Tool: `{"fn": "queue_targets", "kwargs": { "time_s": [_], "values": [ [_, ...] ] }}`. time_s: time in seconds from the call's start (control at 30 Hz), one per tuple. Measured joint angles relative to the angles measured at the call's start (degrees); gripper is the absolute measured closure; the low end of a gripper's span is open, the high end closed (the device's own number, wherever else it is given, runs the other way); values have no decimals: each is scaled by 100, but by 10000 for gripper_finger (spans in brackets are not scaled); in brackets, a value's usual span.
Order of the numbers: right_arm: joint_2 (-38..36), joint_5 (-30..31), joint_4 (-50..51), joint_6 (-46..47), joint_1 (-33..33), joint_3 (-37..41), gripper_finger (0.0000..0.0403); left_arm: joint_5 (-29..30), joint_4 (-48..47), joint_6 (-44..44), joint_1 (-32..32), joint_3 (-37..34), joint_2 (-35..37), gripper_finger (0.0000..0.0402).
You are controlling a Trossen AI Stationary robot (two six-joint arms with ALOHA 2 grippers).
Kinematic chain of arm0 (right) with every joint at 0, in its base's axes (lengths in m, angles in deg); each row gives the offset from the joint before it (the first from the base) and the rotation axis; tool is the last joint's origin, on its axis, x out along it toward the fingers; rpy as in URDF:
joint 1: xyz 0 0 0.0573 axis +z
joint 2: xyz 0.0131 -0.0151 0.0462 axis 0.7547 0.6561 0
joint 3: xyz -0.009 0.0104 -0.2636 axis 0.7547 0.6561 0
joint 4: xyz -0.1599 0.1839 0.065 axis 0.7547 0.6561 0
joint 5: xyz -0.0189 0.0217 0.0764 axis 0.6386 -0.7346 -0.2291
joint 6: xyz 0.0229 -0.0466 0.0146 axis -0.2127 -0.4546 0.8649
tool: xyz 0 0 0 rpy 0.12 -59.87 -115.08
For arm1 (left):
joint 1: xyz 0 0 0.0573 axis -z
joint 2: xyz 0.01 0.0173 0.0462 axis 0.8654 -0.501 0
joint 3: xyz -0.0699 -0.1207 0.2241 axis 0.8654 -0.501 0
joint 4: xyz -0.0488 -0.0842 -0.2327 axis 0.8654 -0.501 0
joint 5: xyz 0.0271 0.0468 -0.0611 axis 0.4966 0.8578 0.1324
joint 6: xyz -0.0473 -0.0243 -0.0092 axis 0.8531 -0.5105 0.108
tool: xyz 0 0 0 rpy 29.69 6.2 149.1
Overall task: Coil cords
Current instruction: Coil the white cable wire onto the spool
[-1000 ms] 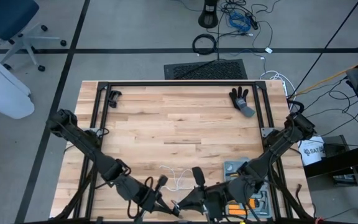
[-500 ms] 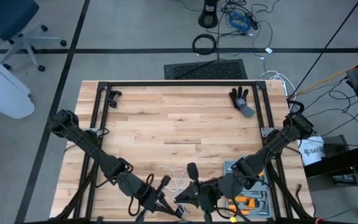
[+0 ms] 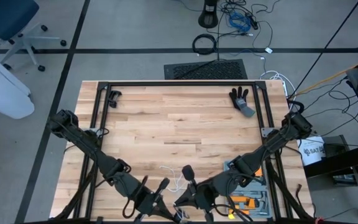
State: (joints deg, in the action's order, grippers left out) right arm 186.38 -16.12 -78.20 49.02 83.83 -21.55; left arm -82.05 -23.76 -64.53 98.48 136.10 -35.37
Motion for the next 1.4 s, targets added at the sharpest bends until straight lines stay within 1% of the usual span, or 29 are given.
{"fn": "queue_targets", "kwargs": {
  "time_s": [0.07, 0.33, 0.47, 0.57, 0.7, 0.77, 0.83, 0.93, 1.03, 1.1, 1.23, 1.4],
  "values": [
    [27, -97, 16, 32, -17, 0, 403, 0, 73, -72, 0, 0, 0, 400],
    [121, -45, 16, 245, -205, -2, 403, -22, 151, -68, 33, 0, 0, 400],
    [121, 13, 40, 493, -225, -2, 399, -183, 160, -67, 60, 0, 0, 400],
    [121, 176, 230, 567, -203, -2, 379, -296, 164, -72, 76, 0, 0, 400],
    [16, 796, 643, 727, -177, 4, 337, -418, 168, -75, 90, 0, 0, 400],
    [-152, 1182, 922, 761, -104, 4, 315, -450, 154, -75, 90, 0, 0, 400],
    [-376, 1388, 1270, 852, 40, 2, 295, -450, 133, -96, 85, 0, 2, 400],
    [-676, 1440, 1850, 1115, 335, 2, 272, -452, 118, -96, 87, 0, 2, 400],
    [-840, 1545, 2169, 1292, 672, 0, 261, -455, 110, -96, 85, 0, 2, 400],
    [-852, 1674, 2236, 1273, 868, -2, 260, -455, 111, -96, 82, 0, 2, 400],
    [-766, 1690, 2148, 965, 1117, 0, 262, -455, 113, -94, 81, 0, 2, 400],
    [-524, 1703, 1582, 697, 1124, 0, 260, -452, 115, -94, 74, 0, 2, 400]
  ]
}}
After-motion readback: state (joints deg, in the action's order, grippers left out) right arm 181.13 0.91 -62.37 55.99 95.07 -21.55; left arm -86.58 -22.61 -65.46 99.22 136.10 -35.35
